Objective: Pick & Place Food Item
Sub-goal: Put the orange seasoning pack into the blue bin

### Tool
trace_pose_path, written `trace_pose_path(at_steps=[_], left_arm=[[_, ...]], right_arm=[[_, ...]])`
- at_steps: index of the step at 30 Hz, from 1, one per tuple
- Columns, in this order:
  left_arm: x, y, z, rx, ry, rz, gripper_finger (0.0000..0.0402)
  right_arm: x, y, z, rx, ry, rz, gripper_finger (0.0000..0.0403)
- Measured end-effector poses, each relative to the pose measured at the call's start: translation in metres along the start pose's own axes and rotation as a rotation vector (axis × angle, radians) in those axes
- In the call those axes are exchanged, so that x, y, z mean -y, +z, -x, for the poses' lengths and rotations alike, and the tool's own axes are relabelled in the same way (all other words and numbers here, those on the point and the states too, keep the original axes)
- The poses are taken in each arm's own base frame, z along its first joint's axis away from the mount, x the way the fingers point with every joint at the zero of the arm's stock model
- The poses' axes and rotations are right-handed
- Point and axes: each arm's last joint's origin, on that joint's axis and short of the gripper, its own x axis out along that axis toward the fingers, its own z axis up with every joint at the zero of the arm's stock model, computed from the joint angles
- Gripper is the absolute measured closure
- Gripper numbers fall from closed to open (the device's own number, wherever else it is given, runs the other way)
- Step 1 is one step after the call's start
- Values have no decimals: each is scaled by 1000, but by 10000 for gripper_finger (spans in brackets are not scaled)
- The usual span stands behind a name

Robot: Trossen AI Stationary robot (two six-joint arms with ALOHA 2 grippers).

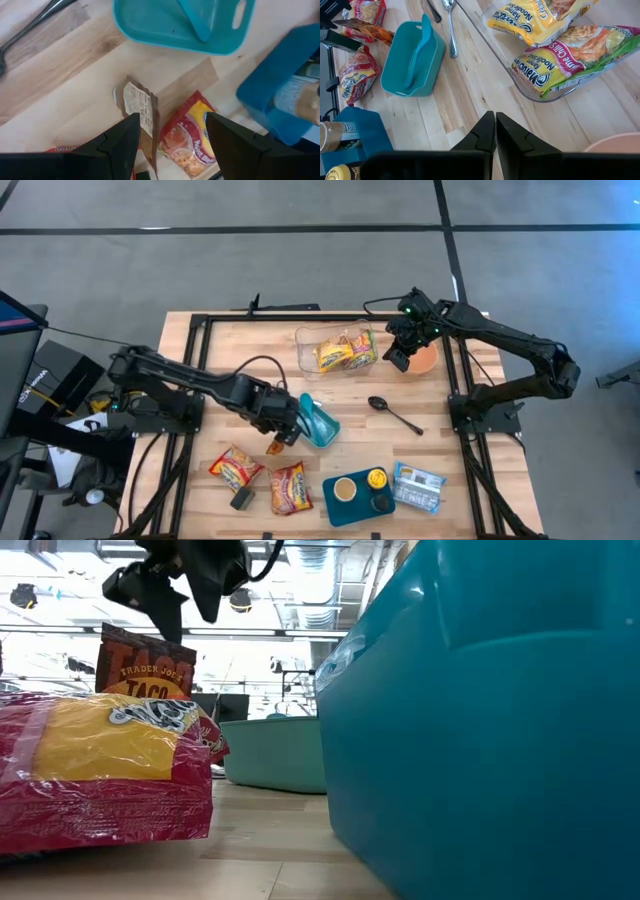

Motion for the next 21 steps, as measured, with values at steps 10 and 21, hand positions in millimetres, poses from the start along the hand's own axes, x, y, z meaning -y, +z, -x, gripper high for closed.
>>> trace_pose_path(at_steps=[10,21], left_arm=[[1,-1,-6,1,22,31,179],[-6,-11,-24,-20,93,38,179]], right_arm=[[0,0,0,0,0,0,392],[0,1,0,14,0,6,392]])
